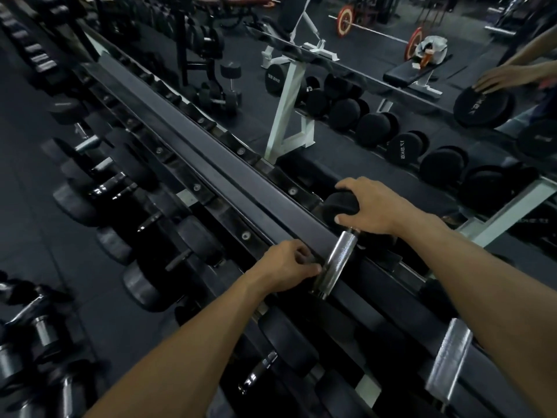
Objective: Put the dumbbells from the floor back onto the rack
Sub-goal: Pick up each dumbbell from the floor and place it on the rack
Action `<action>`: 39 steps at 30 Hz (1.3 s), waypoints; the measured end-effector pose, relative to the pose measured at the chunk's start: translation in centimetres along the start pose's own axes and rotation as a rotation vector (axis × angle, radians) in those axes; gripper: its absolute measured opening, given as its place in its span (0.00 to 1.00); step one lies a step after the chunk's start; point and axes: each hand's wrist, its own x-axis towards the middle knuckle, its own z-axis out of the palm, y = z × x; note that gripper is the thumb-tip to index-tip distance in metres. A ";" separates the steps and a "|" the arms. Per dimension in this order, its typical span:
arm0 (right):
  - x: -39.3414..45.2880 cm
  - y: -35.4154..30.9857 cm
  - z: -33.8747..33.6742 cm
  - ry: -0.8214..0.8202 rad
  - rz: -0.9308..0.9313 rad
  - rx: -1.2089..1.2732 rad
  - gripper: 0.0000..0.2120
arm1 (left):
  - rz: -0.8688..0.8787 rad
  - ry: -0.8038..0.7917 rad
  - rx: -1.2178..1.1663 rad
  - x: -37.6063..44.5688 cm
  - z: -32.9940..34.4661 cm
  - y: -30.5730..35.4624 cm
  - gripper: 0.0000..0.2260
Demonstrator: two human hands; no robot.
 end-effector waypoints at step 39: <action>5.8 -63.0 41.1 -0.605 -0.948 -0.362 0.31 | -0.800 0.289 0.041 -38.2 -13.5 -54.2 0.23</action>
